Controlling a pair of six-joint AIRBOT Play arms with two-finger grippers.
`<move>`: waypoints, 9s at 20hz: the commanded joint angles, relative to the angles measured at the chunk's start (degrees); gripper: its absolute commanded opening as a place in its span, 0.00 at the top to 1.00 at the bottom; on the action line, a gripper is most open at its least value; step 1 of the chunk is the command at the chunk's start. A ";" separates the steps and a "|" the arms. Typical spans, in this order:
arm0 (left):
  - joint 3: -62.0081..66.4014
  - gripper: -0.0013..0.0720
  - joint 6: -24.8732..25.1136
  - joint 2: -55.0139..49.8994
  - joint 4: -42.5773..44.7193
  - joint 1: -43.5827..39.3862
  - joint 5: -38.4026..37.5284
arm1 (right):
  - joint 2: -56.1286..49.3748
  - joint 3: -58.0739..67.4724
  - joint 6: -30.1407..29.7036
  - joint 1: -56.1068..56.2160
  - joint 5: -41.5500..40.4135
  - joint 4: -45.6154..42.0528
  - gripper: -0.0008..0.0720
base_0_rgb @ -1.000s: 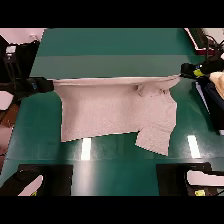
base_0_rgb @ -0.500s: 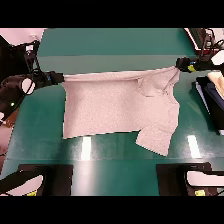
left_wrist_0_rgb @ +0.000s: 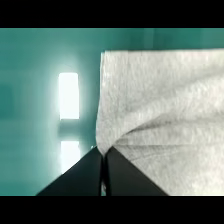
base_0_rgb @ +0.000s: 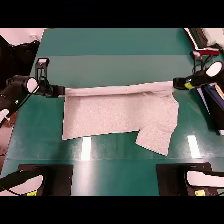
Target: Fold the shirts.
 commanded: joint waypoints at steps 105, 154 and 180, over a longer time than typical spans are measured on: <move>-17.51 0.95 -5.53 20.55 -11.19 -0.20 7.80 | 11.10 -5.68 2.64 6.49 1.38 -0.33 0.97; -11.32 0.95 2.56 13.77 -32.76 -10.19 8.46 | -5.49 -4.61 -31.36 -12.83 22.34 45.31 0.97; 31.10 0.95 3.72 -18.01 -17.31 -17.14 -12.68 | 4.33 16.44 -18.99 17.92 18.64 46.25 0.97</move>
